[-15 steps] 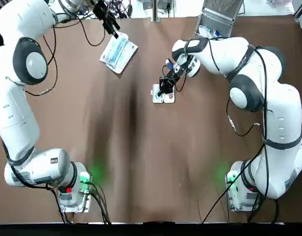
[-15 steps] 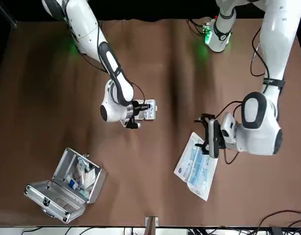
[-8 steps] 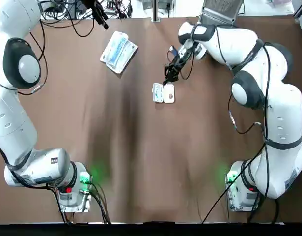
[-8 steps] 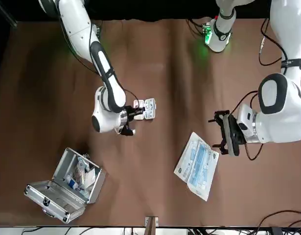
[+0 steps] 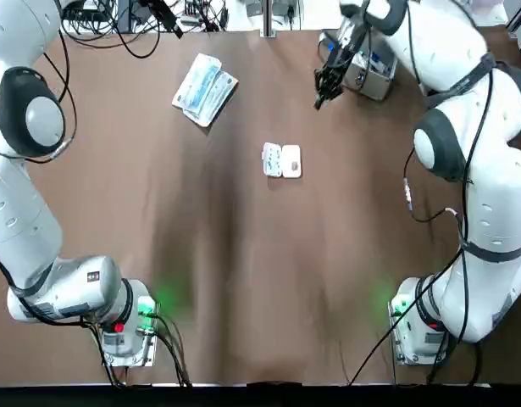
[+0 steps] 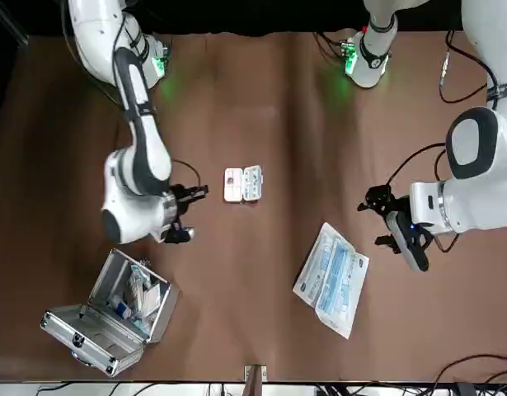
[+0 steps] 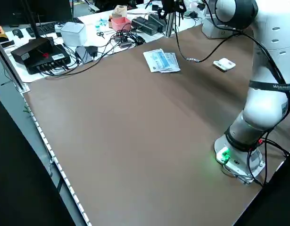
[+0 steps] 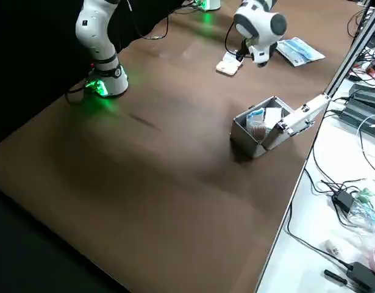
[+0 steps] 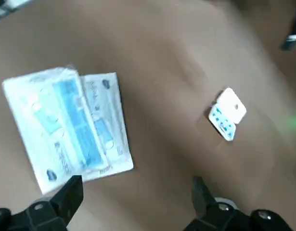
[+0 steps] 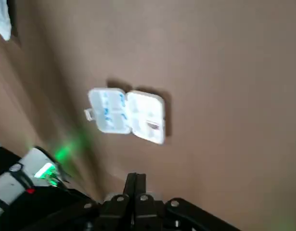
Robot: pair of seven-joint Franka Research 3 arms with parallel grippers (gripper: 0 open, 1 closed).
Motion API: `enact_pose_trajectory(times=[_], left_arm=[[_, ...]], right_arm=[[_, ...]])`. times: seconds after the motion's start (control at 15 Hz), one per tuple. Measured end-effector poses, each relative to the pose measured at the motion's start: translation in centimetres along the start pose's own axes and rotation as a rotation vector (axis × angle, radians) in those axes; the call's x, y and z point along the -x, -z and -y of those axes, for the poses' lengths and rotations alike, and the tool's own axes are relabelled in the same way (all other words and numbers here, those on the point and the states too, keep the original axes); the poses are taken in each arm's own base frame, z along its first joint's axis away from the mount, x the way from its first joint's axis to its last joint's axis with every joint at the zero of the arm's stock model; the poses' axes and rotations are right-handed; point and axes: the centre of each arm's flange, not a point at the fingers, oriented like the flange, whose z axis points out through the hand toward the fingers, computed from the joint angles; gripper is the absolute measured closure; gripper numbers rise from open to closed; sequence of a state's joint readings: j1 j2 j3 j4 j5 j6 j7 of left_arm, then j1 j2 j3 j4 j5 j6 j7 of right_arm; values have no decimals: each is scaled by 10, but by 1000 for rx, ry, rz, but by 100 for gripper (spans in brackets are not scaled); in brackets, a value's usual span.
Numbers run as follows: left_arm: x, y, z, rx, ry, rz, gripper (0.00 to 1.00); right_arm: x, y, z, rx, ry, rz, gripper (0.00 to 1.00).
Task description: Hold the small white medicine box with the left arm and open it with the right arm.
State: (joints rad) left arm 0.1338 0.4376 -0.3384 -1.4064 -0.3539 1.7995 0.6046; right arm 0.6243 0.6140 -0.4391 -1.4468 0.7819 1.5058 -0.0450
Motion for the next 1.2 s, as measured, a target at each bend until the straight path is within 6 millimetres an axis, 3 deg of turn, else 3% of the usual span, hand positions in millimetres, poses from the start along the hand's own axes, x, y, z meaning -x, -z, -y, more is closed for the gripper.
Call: enact_pose_trajectory(times=[0.13,0.2,0.47,0.8,0.93,1.0,1.2], left_arm=[[1,4,-1,-22,94,6,0],[2,7,-1,-46,136,15,0],[5,22,-5,-141,280,30,0],[16,40,-9,-285,365,73,0],[22,45,-6,-363,363,101,0],[26,48,-4,-407,369,119,0],[32,54,-11,-423,486,131,0]], right_arm=[[8,36,-6,85,1,-16,94],[12,51,-10,133,-3,-24,88],[28,97,-18,275,-19,-44,51],[61,156,-12,278,7,-130,7],[82,188,-18,253,8,-178,2],[104,218,-26,225,5,-214,1],[131,247,-40,239,-14,-242,1]])
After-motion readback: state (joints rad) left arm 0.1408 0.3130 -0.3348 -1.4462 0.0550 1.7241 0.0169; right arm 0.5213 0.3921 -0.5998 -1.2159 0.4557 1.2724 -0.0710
